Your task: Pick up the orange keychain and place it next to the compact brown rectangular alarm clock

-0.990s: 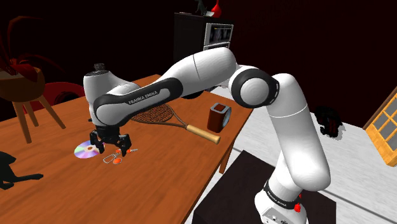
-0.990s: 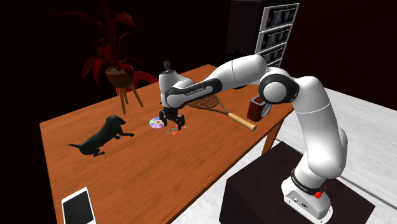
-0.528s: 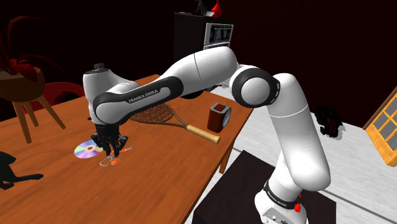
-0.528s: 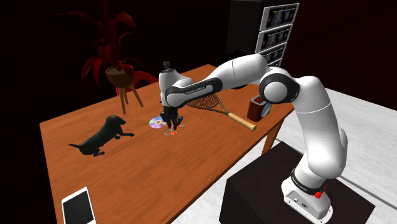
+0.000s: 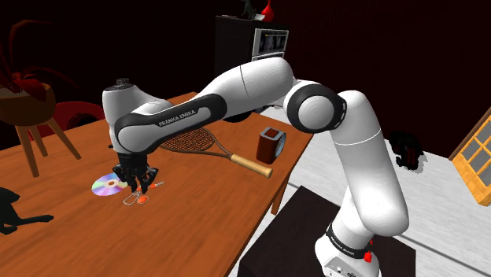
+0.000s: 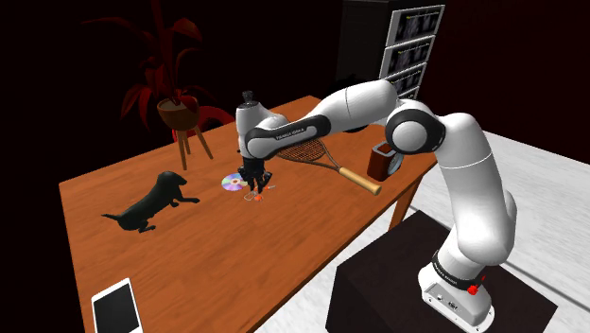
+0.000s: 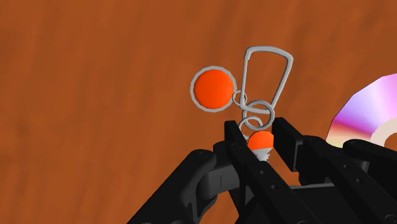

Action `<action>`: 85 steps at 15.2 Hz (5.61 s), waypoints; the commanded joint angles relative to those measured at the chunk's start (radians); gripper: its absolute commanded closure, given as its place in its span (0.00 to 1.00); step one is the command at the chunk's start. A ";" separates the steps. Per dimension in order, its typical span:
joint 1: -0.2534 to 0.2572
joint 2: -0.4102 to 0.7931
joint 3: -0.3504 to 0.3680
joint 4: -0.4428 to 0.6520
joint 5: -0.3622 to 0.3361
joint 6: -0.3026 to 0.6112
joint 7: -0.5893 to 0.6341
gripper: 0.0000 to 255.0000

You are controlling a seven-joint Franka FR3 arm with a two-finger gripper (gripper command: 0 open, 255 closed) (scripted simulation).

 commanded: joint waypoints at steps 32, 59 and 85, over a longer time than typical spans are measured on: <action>0.034 -0.029 0.014 0.398 0.014 -0.426 -0.008 1.00; -0.333 -0.635 -0.109 -0.358 0.189 -0.272 -0.456 1.00; -0.615 -0.731 -0.456 -0.464 0.147 -0.281 -1.076 1.00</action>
